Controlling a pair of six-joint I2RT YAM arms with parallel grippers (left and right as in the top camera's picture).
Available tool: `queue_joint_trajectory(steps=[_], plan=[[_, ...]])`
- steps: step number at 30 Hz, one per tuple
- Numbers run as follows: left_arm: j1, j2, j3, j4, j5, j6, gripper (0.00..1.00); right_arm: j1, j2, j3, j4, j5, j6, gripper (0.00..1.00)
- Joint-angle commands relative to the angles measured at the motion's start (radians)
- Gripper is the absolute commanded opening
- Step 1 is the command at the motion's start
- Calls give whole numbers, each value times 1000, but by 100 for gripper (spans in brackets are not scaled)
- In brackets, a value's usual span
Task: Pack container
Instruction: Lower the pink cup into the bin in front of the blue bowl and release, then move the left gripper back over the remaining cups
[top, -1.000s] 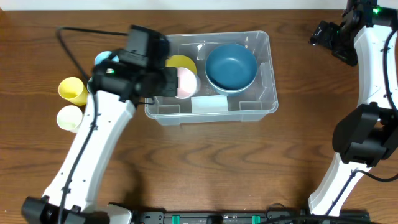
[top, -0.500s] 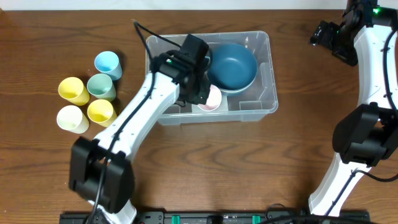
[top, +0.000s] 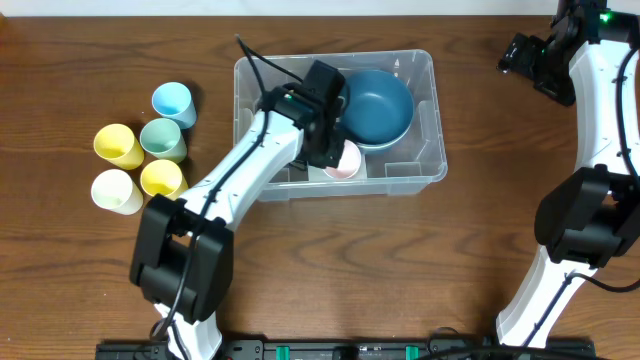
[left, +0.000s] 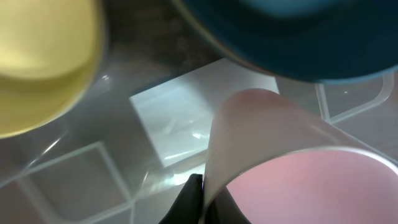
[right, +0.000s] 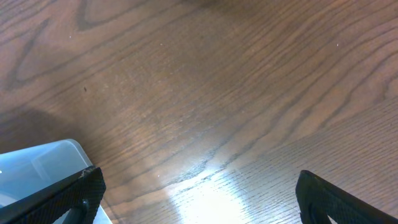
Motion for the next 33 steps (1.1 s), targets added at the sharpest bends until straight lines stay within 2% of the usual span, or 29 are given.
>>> queue_joint_trajectory(steps=[1, 4, 5, 8, 16, 23, 29, 33], plan=[[-18, 28, 5, 9, -13, 10, 6, 7, -3, 5, 0, -3, 12, 99], [-19, 30, 5, 13, -24, 10, 17, 7, -3, 5, 0, -3, 12, 99], [-19, 30, 5, 16, -24, 10, 27, 7, -3, 5, 0, -3, 12, 99], [-19, 30, 5, 20, -24, 10, 36, 7, -3, 5, 0, -3, 12, 99], [-5, 11, 20, -1, -23, 10, 44, 7, -3, 5, 0, -3, 12, 99], [29, -125, 130, -119, -32, 15, 49, 7, -3, 5, 0, -3, 12, 99], [122, -281, 153, -184, -175, 13, 67, 7, -3, 5, 0, -3, 12, 99], [254, -323, 153, -238, -264, 13, 72, 7, -3, 5, 0, -3, 12, 99]])
